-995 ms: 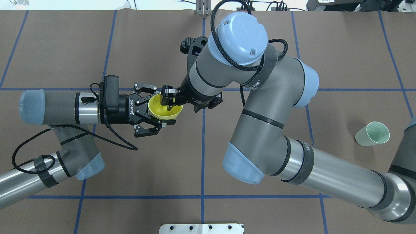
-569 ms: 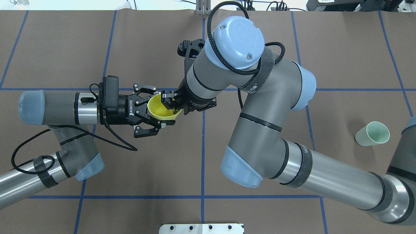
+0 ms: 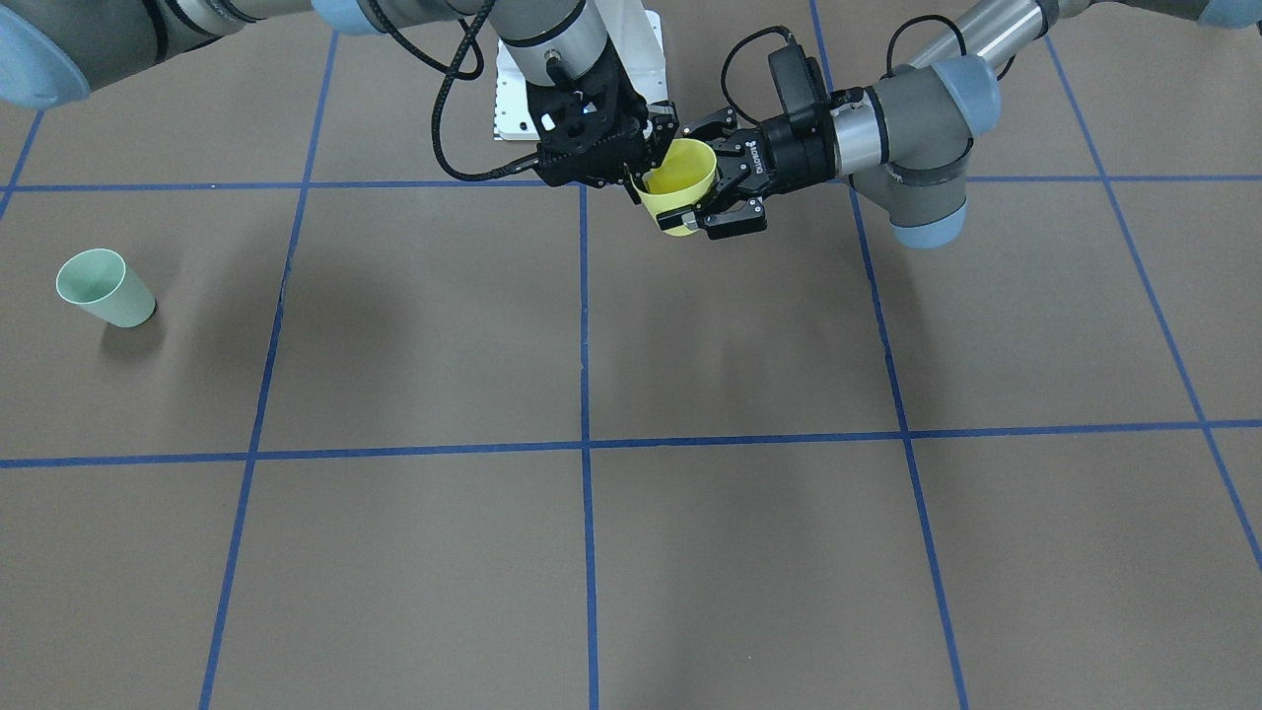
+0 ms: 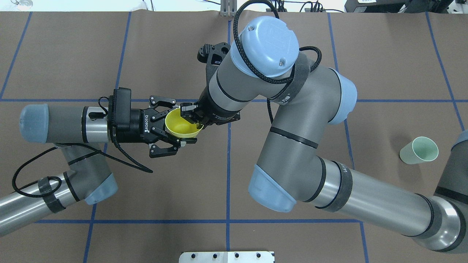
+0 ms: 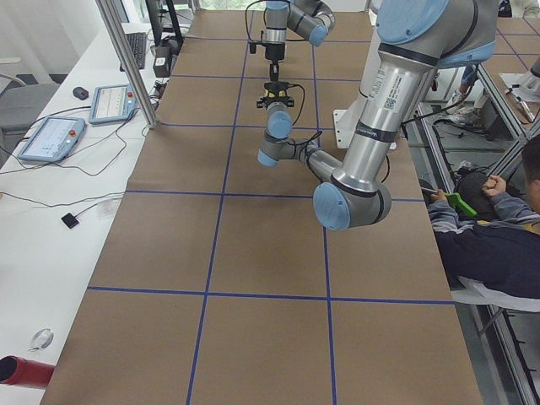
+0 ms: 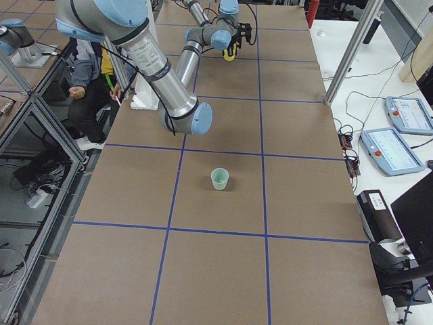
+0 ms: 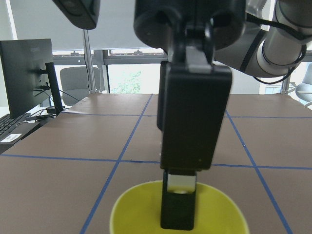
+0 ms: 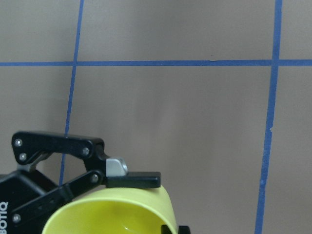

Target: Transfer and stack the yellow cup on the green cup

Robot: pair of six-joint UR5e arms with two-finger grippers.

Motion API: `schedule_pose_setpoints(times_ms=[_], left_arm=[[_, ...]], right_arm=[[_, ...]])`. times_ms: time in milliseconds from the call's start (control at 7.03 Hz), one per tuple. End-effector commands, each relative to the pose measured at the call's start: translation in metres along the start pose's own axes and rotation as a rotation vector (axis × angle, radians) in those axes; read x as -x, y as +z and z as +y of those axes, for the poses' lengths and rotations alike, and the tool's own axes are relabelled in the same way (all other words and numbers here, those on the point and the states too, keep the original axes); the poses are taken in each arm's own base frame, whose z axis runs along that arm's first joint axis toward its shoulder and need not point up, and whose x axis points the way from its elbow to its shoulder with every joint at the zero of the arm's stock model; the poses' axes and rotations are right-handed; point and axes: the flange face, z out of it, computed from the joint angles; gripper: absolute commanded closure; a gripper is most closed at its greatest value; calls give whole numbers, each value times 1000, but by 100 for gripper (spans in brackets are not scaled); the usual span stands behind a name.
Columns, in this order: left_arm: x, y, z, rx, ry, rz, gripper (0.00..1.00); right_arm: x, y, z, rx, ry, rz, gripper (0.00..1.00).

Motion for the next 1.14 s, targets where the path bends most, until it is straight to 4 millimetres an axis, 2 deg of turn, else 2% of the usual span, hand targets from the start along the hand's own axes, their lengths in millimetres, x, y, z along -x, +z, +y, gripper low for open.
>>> schedule_pose_setpoints(times_ms=[0, 142, 284, 427, 569, 995], left_arm=[[-9, 3, 8, -2, -9, 18, 0], [-8, 3, 8, -1, -10, 17, 0], [-8, 3, 8, -1, -10, 17, 0], [-8, 3, 8, -1, -11, 16, 0], [-7, 3, 11, 6, -15, 12, 0], [4, 3, 8, 5, -54, -74, 0]], right_arm=[[-2, 0, 0, -1, 7, 3, 100], [-10, 3, -1, 0, 15, 13, 100], [-29, -2, -14, -19, 37, 32, 100], [-60, -12, -22, -40, 60, 53, 100], [-91, -28, -40, -68, 107, 99, 100], [-150, -83, -101, -161, 233, 209, 100]])
